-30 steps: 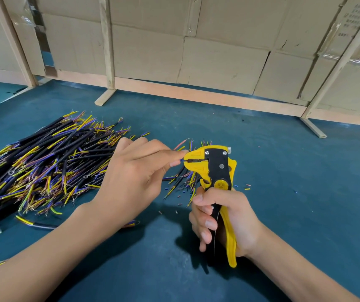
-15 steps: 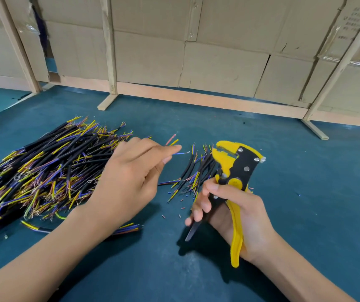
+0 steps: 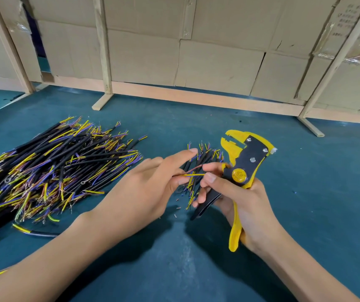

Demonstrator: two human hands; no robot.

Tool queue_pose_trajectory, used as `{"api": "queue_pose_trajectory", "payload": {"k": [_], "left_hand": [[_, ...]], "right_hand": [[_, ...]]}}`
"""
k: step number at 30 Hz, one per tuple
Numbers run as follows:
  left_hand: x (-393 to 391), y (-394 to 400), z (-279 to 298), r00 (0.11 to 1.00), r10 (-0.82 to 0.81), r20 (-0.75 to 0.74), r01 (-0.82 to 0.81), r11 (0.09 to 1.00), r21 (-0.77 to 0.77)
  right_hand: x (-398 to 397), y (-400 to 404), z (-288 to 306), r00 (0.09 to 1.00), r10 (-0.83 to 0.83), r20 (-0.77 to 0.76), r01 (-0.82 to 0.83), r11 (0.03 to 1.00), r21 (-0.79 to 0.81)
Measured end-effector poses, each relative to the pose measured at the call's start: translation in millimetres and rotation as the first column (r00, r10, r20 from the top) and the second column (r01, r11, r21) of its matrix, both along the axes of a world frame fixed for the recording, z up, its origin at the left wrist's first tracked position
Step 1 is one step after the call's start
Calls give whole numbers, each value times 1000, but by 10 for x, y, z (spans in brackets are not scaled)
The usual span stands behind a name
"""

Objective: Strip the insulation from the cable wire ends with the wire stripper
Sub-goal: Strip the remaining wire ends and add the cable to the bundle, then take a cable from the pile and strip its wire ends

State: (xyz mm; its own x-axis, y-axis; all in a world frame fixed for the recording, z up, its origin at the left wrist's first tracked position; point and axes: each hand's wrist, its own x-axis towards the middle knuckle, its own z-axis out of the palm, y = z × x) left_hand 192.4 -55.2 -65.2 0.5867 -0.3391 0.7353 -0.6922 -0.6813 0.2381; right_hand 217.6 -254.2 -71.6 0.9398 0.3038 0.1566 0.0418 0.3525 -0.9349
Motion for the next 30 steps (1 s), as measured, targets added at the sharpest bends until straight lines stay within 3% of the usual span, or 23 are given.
{"api": "queue_pose_trajectory", "payload": {"k": [10,14,19,23,27,30], "left_hand": [[-23,-47,-28,998,-17,-54,23,994,109],[-18,6,4,983,184,-31,-176,969,173],[37,192,4,870,463,-169,-399,863,309],[51,330,-2,708,610,-356,-433,773,464],[68,604,136,641,533,-553,-166,799,577],[72,692,188,602,512,-613,-158,829,537]], "right_hand": [[-19,16,21,1000,20,-19,-20,999,-26],[62,-29,66,993,-117,-29,118,993,13],[242,-260,206,907,-404,-122,418,898,137],[320,-421,254,823,-542,-169,552,834,16],[328,-434,230,854,-437,-283,374,893,-250],[310,-390,220,851,-333,-406,240,934,-264]]}}
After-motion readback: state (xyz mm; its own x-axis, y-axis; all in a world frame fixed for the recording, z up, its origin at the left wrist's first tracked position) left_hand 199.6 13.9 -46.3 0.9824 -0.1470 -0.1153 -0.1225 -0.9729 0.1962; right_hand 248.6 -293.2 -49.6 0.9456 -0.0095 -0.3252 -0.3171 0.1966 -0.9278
